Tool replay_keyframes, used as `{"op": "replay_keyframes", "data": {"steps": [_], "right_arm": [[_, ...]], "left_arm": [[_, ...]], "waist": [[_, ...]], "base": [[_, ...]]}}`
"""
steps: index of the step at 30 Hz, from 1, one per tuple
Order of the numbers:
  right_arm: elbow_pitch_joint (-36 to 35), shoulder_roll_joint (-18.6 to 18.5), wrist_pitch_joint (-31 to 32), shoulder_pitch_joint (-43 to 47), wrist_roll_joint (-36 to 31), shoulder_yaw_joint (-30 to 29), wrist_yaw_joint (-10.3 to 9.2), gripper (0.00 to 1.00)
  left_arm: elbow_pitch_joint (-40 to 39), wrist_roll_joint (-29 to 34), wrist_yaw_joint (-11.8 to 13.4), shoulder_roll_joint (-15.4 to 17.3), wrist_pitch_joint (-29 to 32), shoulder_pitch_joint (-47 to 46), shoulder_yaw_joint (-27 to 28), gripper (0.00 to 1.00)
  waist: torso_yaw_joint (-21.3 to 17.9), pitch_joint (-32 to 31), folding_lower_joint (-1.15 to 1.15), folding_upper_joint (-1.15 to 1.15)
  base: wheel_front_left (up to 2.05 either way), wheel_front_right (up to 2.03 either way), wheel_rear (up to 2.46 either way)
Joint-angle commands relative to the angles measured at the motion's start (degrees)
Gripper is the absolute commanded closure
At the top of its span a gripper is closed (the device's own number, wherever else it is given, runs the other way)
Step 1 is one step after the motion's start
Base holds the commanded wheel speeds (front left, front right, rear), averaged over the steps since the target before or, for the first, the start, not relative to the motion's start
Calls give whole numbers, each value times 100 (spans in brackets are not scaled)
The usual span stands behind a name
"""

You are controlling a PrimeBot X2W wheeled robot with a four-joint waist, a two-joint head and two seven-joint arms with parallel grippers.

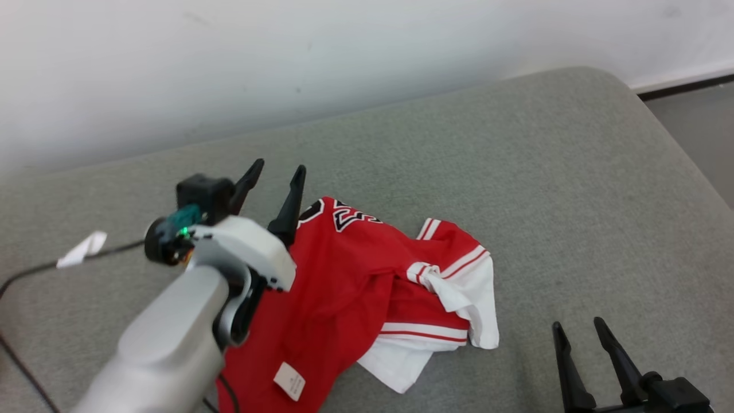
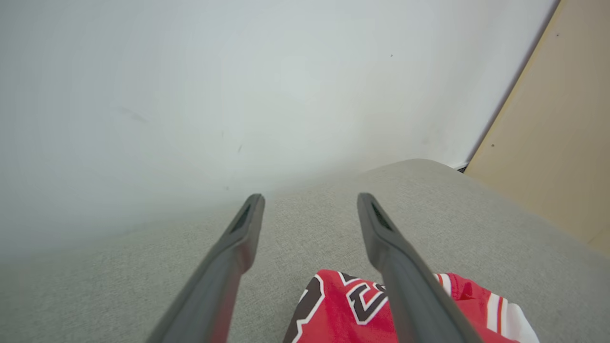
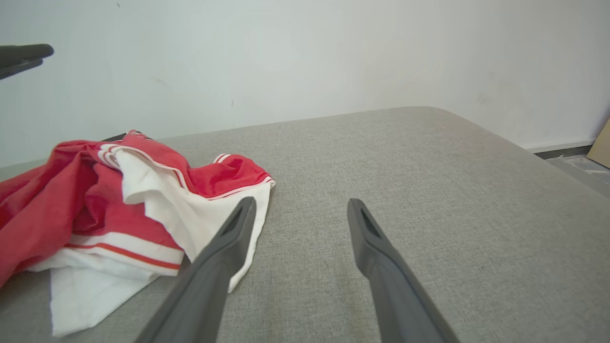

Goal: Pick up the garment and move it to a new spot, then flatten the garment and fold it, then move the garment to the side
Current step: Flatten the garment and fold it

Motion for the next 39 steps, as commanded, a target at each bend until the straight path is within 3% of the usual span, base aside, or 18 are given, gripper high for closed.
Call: {"op": "replay_keyframes", "data": {"steps": [1,7,17,22,32,39], "right_arm": [[-46,-16,6,108,-92,-81,-16,0],[-173,-13,6,224,-221,-265,-16,0],[-214,-216,6,438,-347,-594,-16,0],[-135,-273,6,596,-399,-772,-16,0],[141,-244,6,715,-417,-761,-16,0],[305,-235,6,644,-422,-567,-16,0]], "left_arm": [[-449,211,143,77,-8,491,271,0],[-1705,793,454,122,-8,1703,1012,0],[-3041,1787,620,-493,-9,4142,2300,0],[-3321,2409,366,-972,-8,5070,3001,0],[-3258,3134,-290,-1364,-10,5672,3601,0],[-3108,3311,-645,-1499,-10,5798,3825,0]], "waist": [[154,-150,0,0],[416,-383,0,0],[850,-756,0,0],[1100,-911,0,0],[1327,-1135,0,0],[1350,-1236,0,0]], "base": [[0,0,0],[0,0,0],[0,0,0],[0,0,0],[0,0,0],[0,0,0]]}}
